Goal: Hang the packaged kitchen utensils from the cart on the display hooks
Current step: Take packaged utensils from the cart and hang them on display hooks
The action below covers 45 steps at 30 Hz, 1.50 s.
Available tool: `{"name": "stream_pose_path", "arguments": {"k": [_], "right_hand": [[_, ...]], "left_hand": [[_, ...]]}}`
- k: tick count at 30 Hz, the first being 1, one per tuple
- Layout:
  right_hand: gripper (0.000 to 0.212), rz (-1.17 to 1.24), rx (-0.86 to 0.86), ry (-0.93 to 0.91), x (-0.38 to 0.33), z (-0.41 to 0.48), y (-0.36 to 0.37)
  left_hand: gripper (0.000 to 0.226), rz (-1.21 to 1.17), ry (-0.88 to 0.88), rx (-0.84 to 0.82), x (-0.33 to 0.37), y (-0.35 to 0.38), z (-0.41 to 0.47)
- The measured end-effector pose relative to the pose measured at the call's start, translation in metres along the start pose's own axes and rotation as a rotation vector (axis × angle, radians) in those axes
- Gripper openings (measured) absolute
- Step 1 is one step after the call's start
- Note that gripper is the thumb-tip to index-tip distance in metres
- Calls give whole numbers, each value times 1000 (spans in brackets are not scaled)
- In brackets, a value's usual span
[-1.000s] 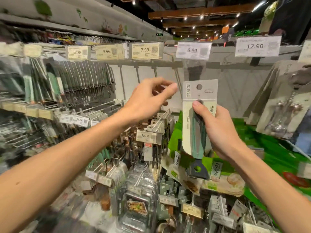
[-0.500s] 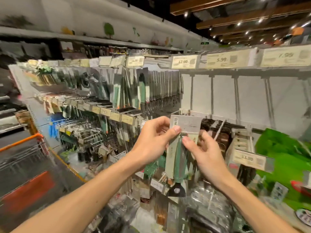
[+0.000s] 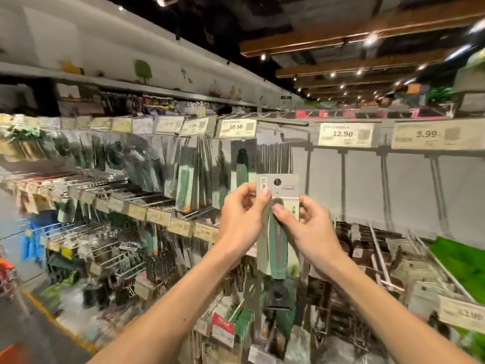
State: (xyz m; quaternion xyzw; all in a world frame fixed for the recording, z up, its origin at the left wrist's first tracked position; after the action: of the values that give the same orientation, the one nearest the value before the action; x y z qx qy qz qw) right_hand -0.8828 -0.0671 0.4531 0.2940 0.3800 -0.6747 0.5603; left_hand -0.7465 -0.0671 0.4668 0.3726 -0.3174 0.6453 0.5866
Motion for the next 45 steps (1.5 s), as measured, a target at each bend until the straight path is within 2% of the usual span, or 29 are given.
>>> {"name": "stream_pose_path", "arguments": {"k": [3,6,9,11,19,22,25,28,30,33,35,38,40,45], "right_hand": [[18,-31,52,-36,-1,32,-2],[11,-59,131,-62,1,61,-8],[10,-56,195,-65,4,86,-13],[12,-51,219,-63,5,99,-14],[27,-173,263,-32,19,128,-13],[26,-177,251,3,24,125,-16],[41,-199,199,69,39,114,-18],[21,-187,90,111,55,100,-20],[19,-165,104,126,57,100,-23],[14,-160,174,178,61,113,-27],[19,-210,209,234,66,120,-29],[26,-300,212,251,78,130,-33],[19,-330,215,264,86,135,-36],[26,-401,203,264,92,137,-39]], "left_hand": [[15,-44,-35,-38,-9,5,22],[33,-43,-58,-107,-19,11,37],[32,-75,-80,-218,-29,17,54],[34,-94,-78,-234,-34,20,66],[33,-195,-60,-226,-49,29,87],[22,-186,-63,-233,-55,32,89],[15,-197,-90,-221,-62,37,88],[9,-205,-149,-181,-66,45,85],[15,-223,-185,-147,-70,52,89],[45,-249,-273,-42,-77,67,102],[60,-215,-326,11,-80,75,110],[48,-174,-343,20,-92,83,122],[46,-156,-376,25,-98,86,126],[45,-182,-394,-26,-96,93,127]]}}
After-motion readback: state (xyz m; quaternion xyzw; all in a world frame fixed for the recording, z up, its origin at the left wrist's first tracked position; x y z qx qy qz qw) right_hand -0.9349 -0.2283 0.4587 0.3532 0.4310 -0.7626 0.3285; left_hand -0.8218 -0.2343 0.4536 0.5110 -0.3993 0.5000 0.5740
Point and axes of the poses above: each hand's wrist, its own z-axis towards the middle knuckle, its own y-axis out of the palm, x = y × z, the point moved 2 cm from there along z, towards the middle knuckle, and after that the axes turned 9 degrees about -z, right-handed, at the moved point
